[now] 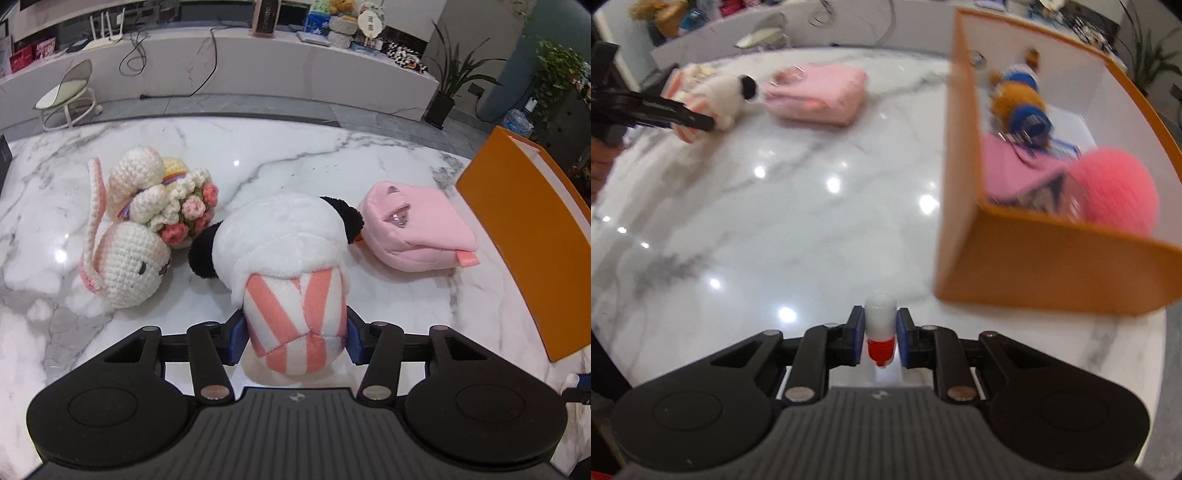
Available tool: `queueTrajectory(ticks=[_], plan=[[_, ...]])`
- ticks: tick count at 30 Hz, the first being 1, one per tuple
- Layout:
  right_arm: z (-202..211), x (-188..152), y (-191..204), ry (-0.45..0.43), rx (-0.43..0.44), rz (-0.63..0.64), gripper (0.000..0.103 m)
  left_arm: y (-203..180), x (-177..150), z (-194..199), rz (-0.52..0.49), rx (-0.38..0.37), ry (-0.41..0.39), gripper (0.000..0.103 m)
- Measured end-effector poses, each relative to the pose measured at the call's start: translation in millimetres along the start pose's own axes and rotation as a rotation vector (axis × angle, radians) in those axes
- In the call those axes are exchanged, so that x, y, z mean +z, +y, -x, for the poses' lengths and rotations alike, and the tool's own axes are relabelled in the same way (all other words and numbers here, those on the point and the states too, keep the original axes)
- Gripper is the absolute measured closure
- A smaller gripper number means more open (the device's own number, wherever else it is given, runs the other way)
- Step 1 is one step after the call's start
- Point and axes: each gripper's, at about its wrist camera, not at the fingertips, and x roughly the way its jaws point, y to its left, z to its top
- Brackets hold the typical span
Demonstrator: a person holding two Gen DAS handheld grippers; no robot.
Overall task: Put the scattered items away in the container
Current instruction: 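Grasp the striped plush with the left tool while the right tool grasps the red-capped bottle, then carry the striped plush and red-capped bottle over the orange box with both tools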
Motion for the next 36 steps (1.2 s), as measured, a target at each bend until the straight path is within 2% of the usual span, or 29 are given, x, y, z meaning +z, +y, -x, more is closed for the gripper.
queueTrajectory(ticks=[9,18,24,31,36], plan=[[9.0,21.6,26.5,-0.063,0.035,0.057,0.083,-18.3,3.5,42.0,-0.019,-0.057,-0.081,0.044],[39.2,52.7,31.1,-0.164,-0.009,0.075,0.083,-62.8,26.4,66.3,-0.077,-0.132,-0.164,0.044],[57.9,74.2,16.6,-0.227,-0.058,0.065,0.083,-98.9,39.0,70.0,-0.114,-0.179,-0.210,0.044],[68.1,88.4,-9.8,-0.254,-0.115,0.018,0.083,-128.7,46.2,53.6,-0.135,-0.217,-0.208,0.044],[83.5,100.8,-27.8,-0.311,-0.141,-0.016,0.083,-160.3,54.3,51.0,-0.169,-0.264,-0.230,0.044]])
